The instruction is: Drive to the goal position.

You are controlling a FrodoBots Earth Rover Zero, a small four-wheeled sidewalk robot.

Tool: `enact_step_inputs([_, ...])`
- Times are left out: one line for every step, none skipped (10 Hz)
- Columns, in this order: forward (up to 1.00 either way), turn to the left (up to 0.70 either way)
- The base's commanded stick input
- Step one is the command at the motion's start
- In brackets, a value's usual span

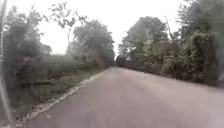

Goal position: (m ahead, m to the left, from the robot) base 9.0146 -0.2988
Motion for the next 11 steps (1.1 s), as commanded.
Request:
enact_step_inputs([0.70,-0.02])
enact_step_inputs([0.70,-0.02])
enact_step_inputs([0.70,-0.02])
enact_step_inputs([0.70,-0.02])
enact_step_inputs([0.70,-0.02])
enact_step_inputs([0.70,-0.02])
enact_step_inputs([0.70,-0.08])
enact_step_inputs([0.70,-0.25])
enact_step_inputs([0.70,0.00])
enact_step_inputs([0.70,0.00])
enact_step_inputs([0.70,0.00])
